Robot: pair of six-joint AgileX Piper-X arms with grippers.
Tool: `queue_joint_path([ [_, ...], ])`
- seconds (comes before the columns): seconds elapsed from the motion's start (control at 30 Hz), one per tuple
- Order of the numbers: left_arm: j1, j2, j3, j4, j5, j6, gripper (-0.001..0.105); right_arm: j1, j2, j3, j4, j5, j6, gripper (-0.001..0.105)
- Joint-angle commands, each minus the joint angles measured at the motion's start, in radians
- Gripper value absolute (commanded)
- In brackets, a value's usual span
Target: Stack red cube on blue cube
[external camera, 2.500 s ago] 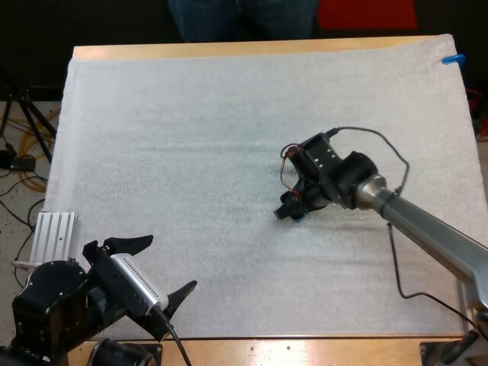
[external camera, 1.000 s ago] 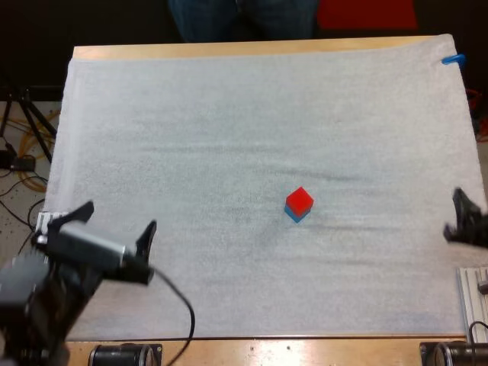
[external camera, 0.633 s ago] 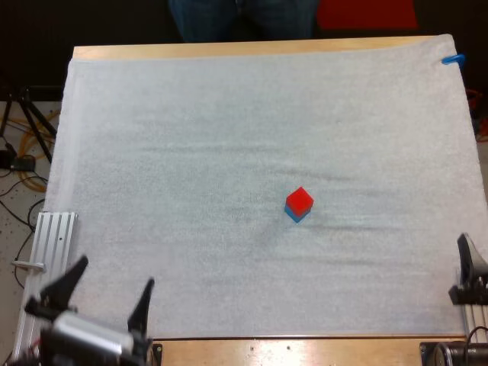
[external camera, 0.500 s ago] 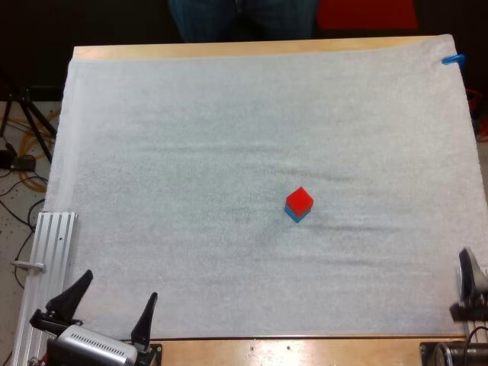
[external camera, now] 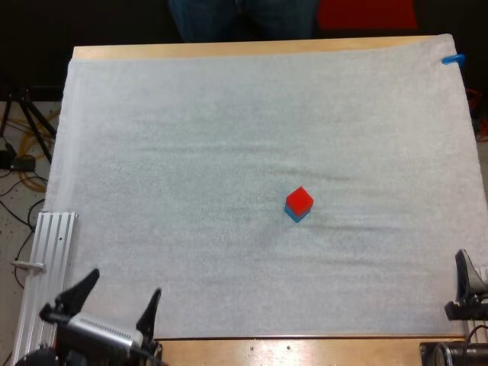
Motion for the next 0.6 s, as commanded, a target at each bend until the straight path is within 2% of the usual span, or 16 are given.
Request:
queue_joint_path([
  [0.0,0.0,-0.139,0.019,-0.08,-0.009,-0.002,0.087,-0.004,-0.032,0.017,-0.036,-0.004,-0.007,0.067],
  [0.17,0.0,-0.132,0.115,-0.202,-0.009,-0.009,0.087,-0.004,-0.017,0.072,-0.042,-0.004,-0.007,0.067],
  [0.3,0.0,-0.132,0.182,-0.208,-0.009,-0.009,0.087,-0.004,-0.016,0.114,-0.04,-0.004,-0.007,0.067],
  [0.57,0.0,-0.132,0.245,-0.194,-0.009,-0.019,0.087,-0.004,-0.014,0.157,-0.012,-0.004,-0.007,0.067],
])
